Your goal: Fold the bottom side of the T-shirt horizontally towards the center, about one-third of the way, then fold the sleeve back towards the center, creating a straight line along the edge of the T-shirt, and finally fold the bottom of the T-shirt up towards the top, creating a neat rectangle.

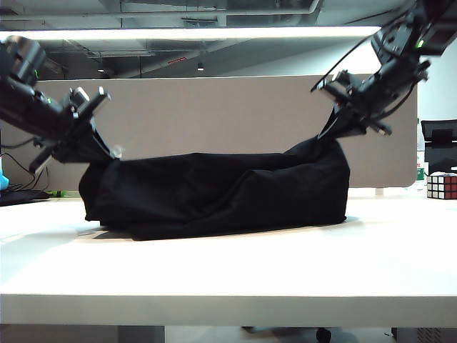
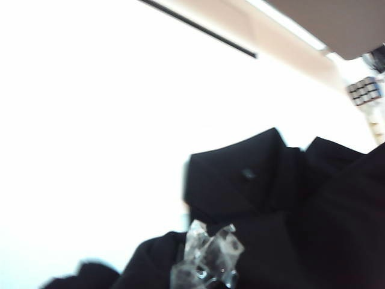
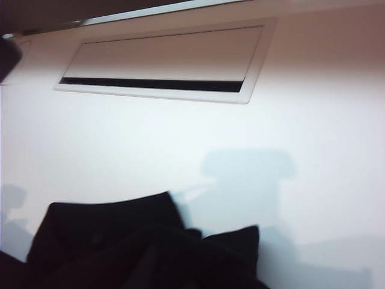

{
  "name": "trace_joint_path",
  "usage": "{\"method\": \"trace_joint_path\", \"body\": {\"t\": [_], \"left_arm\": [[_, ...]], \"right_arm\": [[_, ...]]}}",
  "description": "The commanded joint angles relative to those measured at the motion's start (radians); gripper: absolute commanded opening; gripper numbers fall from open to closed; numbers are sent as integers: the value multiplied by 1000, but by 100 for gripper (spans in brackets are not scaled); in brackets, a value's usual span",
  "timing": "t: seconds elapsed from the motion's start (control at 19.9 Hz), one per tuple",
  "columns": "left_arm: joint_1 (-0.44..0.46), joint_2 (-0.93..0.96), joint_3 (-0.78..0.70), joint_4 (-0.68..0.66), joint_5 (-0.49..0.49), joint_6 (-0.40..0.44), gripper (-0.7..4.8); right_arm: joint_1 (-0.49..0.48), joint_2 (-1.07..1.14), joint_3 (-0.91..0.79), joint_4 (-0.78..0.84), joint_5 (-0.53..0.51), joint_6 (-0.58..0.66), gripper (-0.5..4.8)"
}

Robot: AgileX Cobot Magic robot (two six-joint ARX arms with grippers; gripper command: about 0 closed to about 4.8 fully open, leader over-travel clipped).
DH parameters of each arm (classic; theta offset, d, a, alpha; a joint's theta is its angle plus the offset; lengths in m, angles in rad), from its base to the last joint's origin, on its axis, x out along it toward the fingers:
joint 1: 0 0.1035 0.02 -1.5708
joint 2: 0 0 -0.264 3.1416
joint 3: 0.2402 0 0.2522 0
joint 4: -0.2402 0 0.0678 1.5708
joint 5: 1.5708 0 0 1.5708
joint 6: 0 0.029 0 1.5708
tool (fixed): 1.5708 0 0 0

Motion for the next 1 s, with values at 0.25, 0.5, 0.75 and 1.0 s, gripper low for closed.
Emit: {"method": "trace_joint_path", "body": {"t": [0.25,0.5,0.75,1.0], "left_arm": [[29,100,68,38,-191,70,-6],[75,113,68,40,-250,86,-6],[134,143,68,73,-299,110,-6],[195,175,69,205,-282,109,176]], "right_arm": [[-10,186,197,89,59,6,-5],[-11,267,282,112,94,49,-5],[-7,335,304,246,125,92,-5],[-9,356,304,402,147,101,244]]}}
